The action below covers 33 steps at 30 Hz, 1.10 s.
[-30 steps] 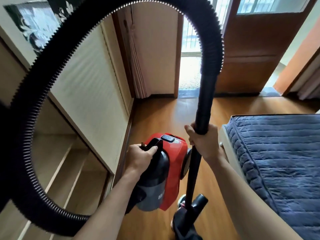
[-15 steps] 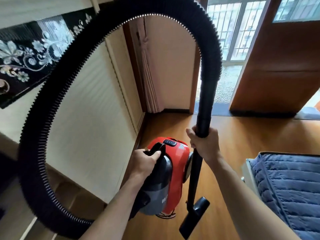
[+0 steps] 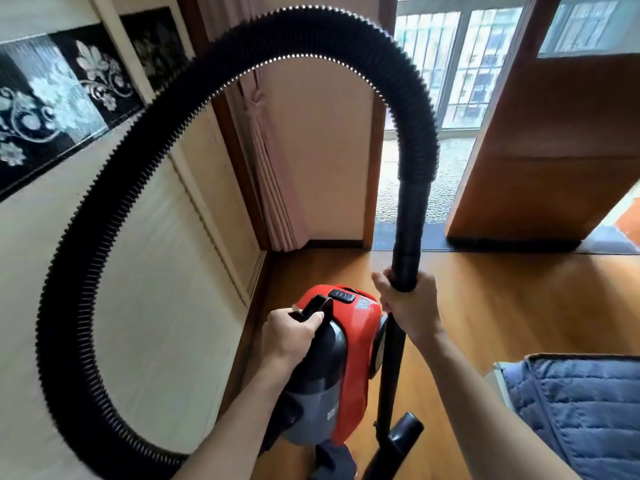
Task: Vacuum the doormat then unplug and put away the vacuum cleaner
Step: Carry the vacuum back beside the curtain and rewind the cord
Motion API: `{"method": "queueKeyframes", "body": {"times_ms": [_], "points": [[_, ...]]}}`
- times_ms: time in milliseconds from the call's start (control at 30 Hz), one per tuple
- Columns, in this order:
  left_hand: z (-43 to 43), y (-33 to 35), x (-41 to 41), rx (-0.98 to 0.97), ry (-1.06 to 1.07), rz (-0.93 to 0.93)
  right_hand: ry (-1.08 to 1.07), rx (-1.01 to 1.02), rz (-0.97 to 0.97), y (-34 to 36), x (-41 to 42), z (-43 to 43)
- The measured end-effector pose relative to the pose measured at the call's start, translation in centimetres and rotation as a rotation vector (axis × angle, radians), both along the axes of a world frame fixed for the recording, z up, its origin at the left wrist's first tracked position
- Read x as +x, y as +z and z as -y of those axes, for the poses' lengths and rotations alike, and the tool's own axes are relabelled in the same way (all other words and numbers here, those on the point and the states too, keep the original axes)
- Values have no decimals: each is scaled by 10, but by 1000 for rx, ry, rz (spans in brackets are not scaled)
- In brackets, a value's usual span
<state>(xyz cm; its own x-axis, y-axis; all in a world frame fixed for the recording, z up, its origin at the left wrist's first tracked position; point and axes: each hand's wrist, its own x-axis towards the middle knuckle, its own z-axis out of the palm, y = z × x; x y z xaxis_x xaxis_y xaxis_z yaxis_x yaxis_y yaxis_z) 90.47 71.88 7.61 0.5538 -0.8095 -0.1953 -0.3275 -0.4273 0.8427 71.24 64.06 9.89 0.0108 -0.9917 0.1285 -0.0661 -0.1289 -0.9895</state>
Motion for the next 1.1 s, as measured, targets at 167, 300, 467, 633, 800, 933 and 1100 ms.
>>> {"method": "queueKeyframes", "body": {"times_ms": [167, 300, 467, 633, 800, 933, 1100], "points": [[112, -23, 25, 43, -98, -35, -58, -5, -23, -13, 23, 107], [193, -23, 45, 64, -158, -50, -84, 34, -26, -14, 46, 185], [277, -15, 75, 68, -139, -52, -87, 12, -35, -7, 74, 264], [343, -10, 98, 65, -164, -38, -92, 8, -14, -1, 94, 333], [403, -15, 116, 69, -141, -36, -72, -2, -4, -4, 111, 398], [454, -25, 129, 78, -88, -68, -5, -12, 3, -17, 125, 458], [527, -34, 142, 98, -4, -121, 21, 22, -24, -36, 142, 544]]}}
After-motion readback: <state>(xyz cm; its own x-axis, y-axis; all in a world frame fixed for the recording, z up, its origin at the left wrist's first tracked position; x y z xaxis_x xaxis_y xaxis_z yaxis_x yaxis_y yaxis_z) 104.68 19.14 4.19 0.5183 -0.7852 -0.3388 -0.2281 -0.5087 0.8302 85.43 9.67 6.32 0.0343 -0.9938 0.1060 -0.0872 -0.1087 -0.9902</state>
